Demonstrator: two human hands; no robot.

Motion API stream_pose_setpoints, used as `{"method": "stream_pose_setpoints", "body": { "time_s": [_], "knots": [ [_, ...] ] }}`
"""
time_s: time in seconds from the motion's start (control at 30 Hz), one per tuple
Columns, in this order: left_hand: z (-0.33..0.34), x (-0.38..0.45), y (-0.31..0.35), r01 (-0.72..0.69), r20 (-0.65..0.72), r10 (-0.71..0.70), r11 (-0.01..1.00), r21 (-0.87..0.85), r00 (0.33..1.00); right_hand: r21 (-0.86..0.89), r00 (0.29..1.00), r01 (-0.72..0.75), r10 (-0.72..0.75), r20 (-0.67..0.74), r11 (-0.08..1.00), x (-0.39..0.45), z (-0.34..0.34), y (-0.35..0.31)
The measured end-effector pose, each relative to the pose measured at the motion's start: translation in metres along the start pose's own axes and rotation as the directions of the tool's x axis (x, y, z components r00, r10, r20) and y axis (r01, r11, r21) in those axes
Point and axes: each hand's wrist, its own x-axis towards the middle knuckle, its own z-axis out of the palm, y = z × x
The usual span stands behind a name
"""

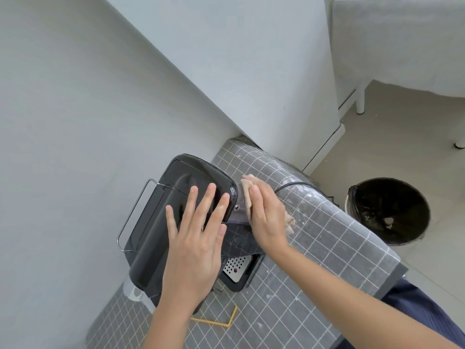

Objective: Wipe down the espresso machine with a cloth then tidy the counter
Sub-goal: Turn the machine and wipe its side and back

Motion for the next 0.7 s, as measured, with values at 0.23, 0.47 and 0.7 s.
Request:
{"method": "stream_pose_setpoints", "body": {
  "time_s": [0.23, 0.47, 0.7],
  "knots": [
    [-0.001, 0.000, 0.000, 0.013, 0.011, -0.013, 1.000, 0.008, 1.000, -0.074, 0.951, -0.308, 0.308, -0.005, 0.949, 0.014, -0.006, 0.026],
    [-0.002, 0.000, 0.002, 0.022, 0.005, -0.022, 0.996, -0.084, 1.000, 0.044, 1.000, 0.002, -0.001, -0.019, 0.999, -0.029, 0.010, -0.013],
    [-0.003, 0.002, 0.003, 0.028, -0.001, -0.028, 0.991, -0.128, 1.000, -0.024, 0.955, -0.273, 0.274, 0.113, 0.962, 0.036, -0.004, 0.025]
  ]
}}
